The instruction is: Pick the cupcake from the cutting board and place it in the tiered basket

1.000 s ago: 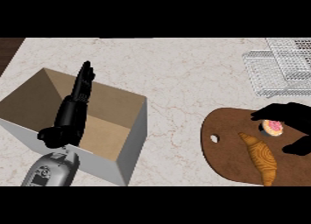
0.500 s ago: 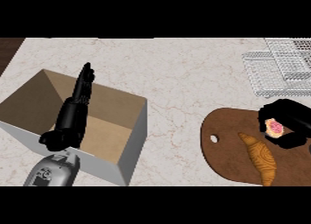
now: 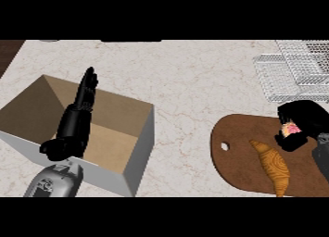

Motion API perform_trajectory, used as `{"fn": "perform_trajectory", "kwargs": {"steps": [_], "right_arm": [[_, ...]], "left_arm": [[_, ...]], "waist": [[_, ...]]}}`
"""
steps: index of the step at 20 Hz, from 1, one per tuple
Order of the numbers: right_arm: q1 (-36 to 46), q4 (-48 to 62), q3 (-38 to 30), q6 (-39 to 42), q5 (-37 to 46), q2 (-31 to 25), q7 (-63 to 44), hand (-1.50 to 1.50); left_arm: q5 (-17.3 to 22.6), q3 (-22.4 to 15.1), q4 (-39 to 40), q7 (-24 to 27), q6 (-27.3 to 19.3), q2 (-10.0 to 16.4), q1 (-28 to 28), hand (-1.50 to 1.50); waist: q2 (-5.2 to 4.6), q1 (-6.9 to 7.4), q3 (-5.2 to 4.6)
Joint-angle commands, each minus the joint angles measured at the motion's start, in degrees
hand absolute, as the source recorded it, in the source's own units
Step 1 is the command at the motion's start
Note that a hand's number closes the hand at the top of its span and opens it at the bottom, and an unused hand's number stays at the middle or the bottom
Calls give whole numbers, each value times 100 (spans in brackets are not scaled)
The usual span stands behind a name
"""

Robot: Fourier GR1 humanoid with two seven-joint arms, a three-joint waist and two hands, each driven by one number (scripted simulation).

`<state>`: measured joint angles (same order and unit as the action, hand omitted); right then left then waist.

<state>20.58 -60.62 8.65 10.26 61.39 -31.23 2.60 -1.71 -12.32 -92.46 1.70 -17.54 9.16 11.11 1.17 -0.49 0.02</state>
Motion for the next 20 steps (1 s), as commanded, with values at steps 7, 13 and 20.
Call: {"fn": "perform_trajectory", "kwargs": {"steps": [7,13,20], "right_arm": [[132,-2000,-601,757,75,-23,-2089,150],[470,-3680,-1082,1881,-330,-145,-2863,150],[1034,-4550,-2154,3317,-1159,-700,-3306,150]], "left_arm": [[-25,96,469,-424,-133,-20,-245,0],[-70,43,390,-410,-149,-1,-325,0],[62,119,444,-242,28,66,-308,0]], "waist": [[-56,-162,-16],[-43,-162,-16],[-79,-85,-12]]}}
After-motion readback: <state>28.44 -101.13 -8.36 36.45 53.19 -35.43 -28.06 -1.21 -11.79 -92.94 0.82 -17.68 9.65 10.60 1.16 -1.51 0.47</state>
